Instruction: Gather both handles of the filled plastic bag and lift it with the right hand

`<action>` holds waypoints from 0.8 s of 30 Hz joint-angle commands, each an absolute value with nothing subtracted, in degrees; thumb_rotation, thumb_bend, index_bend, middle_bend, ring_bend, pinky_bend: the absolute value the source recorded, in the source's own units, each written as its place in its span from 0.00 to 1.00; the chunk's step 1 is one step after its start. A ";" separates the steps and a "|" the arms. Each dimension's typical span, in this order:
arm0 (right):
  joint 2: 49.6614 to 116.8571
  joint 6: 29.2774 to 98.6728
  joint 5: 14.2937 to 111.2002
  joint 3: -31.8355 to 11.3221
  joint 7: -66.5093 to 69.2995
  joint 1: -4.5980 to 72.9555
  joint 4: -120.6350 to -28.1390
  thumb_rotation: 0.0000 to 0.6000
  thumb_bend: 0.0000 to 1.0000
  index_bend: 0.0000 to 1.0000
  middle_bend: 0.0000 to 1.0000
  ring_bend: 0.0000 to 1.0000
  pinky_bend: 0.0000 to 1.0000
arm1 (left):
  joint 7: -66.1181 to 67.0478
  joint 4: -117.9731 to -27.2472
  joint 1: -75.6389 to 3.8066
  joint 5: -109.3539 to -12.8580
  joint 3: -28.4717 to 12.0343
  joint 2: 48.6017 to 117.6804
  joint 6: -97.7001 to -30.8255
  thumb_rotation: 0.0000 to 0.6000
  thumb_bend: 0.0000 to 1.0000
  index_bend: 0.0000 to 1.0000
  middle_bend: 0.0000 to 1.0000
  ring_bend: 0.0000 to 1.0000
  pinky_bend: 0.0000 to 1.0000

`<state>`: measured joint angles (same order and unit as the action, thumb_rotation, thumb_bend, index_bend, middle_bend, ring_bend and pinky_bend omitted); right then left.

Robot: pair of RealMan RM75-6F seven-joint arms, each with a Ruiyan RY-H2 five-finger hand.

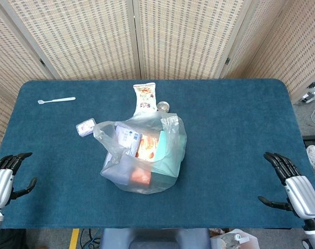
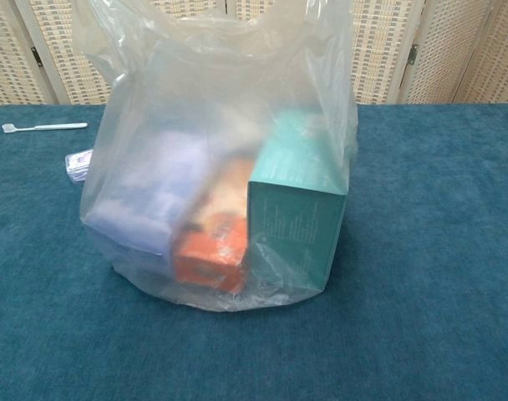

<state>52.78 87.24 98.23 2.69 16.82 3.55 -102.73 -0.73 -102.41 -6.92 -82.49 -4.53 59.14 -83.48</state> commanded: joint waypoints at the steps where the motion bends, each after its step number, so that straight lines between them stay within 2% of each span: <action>1: 52.86 87.10 98.28 2.63 16.86 3.71 -102.65 1.00 0.03 0.01 0.05 0.00 0.08 | -0.96 -101.77 -7.03 -82.18 -4.57 59.39 -83.16 1.00 0.29 0.20 0.21 0.21 0.11; 11: 52.12 81.97 99.51 1.53 20.50 8.50 -104.09 1.00 0.00 0.00 0.03 0.00 0.06 | -0.66 -102.31 -7.21 -81.75 -4.71 59.11 -82.79 1.00 0.29 0.20 0.21 0.21 0.11; 18: 51.86 74.31 101.16 -0.23 30.96 16.60 -105.11 1.00 0.00 0.00 0.02 0.00 0.04 | -0.71 -102.80 -6.96 -81.90 -4.68 58.75 -83.25 1.00 0.29 0.20 0.21 0.21 0.11; 24: 53.13 70.33 102.18 -1.52 43.35 22.80 -104.18 1.00 0.00 0.00 0.02 0.00 0.04 | -0.95 -103.10 -6.25 -82.19 -4.41 58.29 -84.20 1.00 0.29 0.20 0.21 0.21 0.11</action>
<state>52.40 72.89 101.34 -0.51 37.94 19.21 -104.64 -0.88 -103.12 -6.35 -82.18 -4.45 58.34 -84.09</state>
